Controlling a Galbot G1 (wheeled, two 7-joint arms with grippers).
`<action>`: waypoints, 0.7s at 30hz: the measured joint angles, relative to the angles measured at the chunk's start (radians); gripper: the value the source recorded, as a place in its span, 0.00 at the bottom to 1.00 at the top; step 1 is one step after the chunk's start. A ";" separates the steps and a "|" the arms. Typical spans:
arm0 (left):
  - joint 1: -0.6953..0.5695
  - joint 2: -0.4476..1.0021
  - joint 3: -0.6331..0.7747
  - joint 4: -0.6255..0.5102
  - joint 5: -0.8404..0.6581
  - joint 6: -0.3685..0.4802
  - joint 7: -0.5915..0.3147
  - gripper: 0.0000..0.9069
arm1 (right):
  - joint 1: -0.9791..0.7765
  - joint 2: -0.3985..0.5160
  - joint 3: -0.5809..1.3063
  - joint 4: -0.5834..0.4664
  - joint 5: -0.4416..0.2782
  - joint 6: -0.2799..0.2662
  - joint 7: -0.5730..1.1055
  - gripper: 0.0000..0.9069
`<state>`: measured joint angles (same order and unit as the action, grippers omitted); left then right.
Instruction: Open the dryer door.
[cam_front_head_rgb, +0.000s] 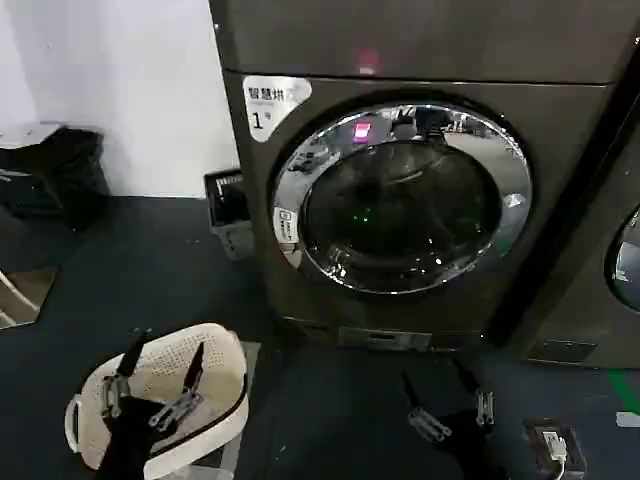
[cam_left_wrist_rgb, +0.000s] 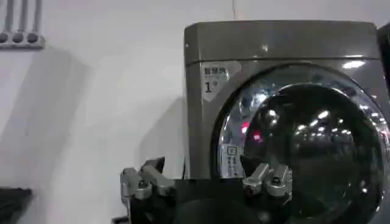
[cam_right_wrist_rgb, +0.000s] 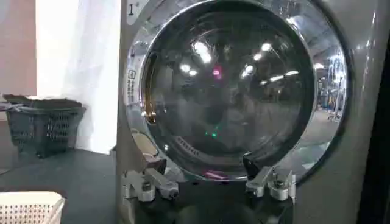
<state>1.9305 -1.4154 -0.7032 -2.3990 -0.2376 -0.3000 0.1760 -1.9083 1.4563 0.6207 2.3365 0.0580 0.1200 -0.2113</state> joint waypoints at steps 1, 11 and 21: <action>-0.001 -0.001 0.002 -0.003 0.000 0.011 -0.012 1.00 | 0.005 -0.003 0.004 -0.002 0.010 -0.006 -0.010 1.00; -0.002 -0.014 0.017 -0.015 -0.013 0.031 -0.019 1.00 | 0.110 -0.077 0.073 -0.022 0.113 -0.067 -0.113 1.00; -0.001 -0.025 0.019 -0.024 -0.014 0.016 -0.001 1.00 | 0.268 -0.226 0.087 -0.087 0.249 -0.146 -0.179 1.00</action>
<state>1.9297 -1.4400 -0.6845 -2.4232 -0.2512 -0.2844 0.1753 -1.6398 1.2299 0.7079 2.2498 0.3065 -0.0257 -0.3898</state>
